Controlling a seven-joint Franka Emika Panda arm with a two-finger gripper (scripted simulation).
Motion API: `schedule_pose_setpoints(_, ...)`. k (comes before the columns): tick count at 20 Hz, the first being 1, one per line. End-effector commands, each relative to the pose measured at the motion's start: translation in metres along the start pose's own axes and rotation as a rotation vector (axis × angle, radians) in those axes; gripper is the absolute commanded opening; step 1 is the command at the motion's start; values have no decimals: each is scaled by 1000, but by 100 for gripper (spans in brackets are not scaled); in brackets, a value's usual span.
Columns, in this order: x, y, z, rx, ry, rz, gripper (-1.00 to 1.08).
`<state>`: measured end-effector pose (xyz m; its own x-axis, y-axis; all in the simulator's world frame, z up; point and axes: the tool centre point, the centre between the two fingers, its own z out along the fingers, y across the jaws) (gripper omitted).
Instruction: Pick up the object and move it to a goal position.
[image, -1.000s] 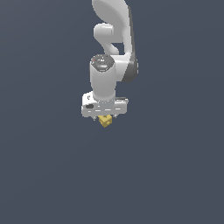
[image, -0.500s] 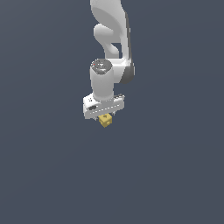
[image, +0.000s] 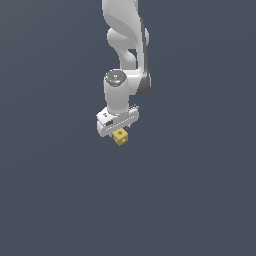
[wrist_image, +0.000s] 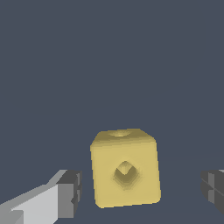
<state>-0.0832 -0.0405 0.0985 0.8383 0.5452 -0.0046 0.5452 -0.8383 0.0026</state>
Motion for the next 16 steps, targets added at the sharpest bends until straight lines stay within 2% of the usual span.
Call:
schedule_pose_setpoints(1, -4, -3, 4, 1, 2, -37, 100)
schedule_pose_setpoints(8, -10, -7, 9, 2, 5, -88, 100)
schedule_pose_setpoints(16, -11, -7, 16, 3, 4, -87, 100)
